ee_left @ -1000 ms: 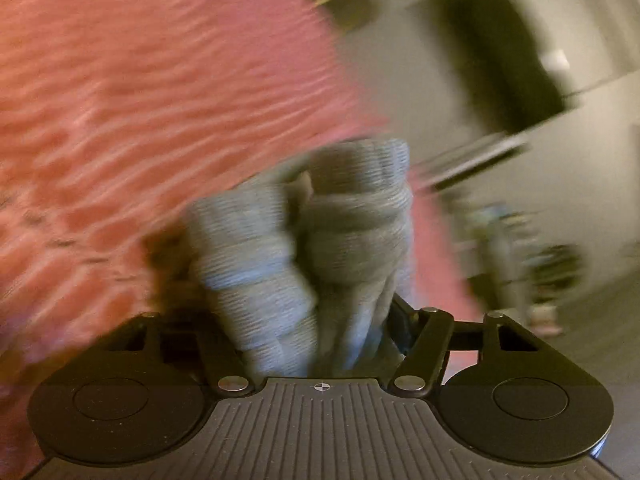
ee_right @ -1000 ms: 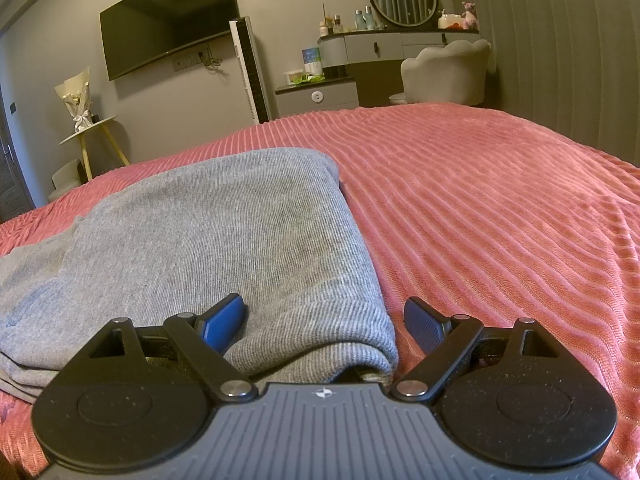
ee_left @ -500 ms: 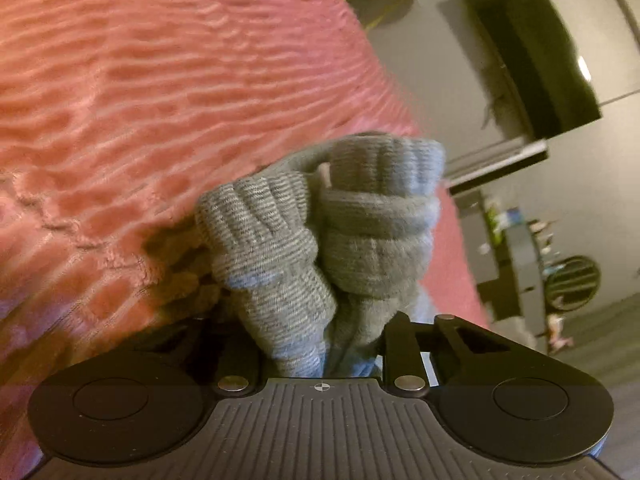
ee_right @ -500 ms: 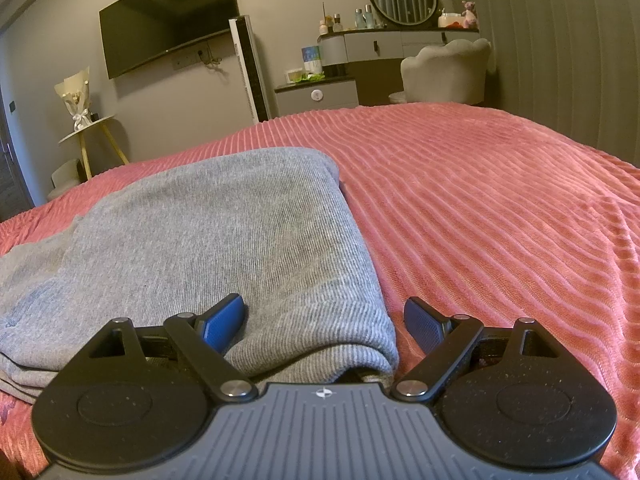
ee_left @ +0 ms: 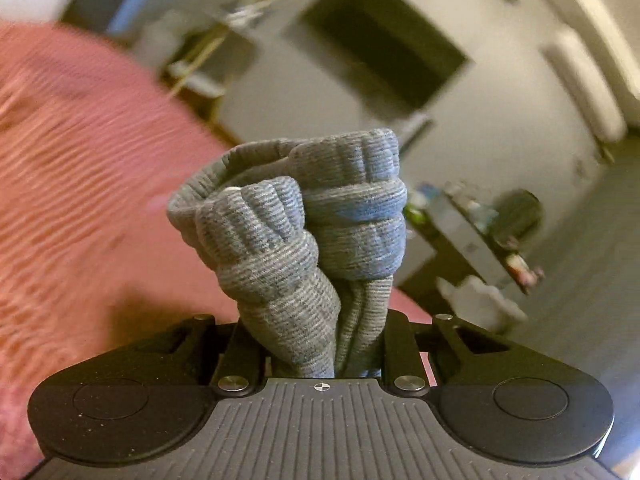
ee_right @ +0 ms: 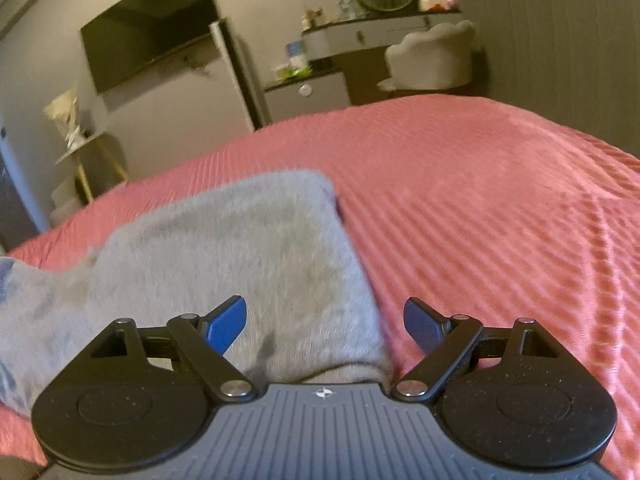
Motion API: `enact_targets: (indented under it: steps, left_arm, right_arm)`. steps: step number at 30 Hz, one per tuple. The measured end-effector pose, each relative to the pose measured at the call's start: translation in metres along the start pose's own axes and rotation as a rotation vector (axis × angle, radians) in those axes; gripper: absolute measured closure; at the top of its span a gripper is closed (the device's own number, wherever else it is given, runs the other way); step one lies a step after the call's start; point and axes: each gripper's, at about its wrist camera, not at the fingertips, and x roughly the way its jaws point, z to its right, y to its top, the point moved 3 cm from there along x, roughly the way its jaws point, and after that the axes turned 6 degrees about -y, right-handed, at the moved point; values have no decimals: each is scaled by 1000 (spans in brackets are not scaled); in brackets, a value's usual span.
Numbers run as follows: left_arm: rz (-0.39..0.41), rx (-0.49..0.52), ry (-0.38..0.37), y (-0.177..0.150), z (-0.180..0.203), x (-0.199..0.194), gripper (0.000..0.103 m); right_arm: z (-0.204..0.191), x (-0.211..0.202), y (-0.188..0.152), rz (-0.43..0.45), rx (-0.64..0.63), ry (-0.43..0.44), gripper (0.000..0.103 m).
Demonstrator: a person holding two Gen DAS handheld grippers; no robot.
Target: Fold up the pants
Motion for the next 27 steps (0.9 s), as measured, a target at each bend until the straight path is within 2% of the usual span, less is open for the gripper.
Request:
enact_targets:
  steps: [4,6,8,12,14,16,18,21,24,26,27]
  left_arm:
    - [-34,126,-112,-26,87,18,80]
    - [-85,195,-158,-51,129,35,80]
    - [-151,282,-174,-85,166,57,80]
    - [-319,473,-149,-177,220,105,80]
    - [-396,566,-113,-226,235,129,80]
    - [-436,636,-57,-262,241,144,79]
    - [-445,731,-13,-290,247,149,79]
    - [-405,893,16,-312,255,143,79]
    - [-350,920,33,-310,257,141,79]
    - [-308,981,33,-320,266,133,78]
    - [-327,1031,26,-330,270,136,64]
  right_arm:
    - [19,-20,16,31,109,-14,17]
    - [31,-35,24,63,178,9,17]
    - [44,-49,31,89,233,24,17]
    - [68,-69,33,127,258,26,17]
    - [79,-71,30,130,272,5,17]
    - [92,-67,25,111,334,-6,17]
    - [104,-57,22,76,408,6,17]
    - [112,-44,19,43,464,25,17]
    - [108,-32,21,24,459,34,17]
    - [105,-27,19,11,458,48,17]
    - [102,-25,19,6,455,53,17]
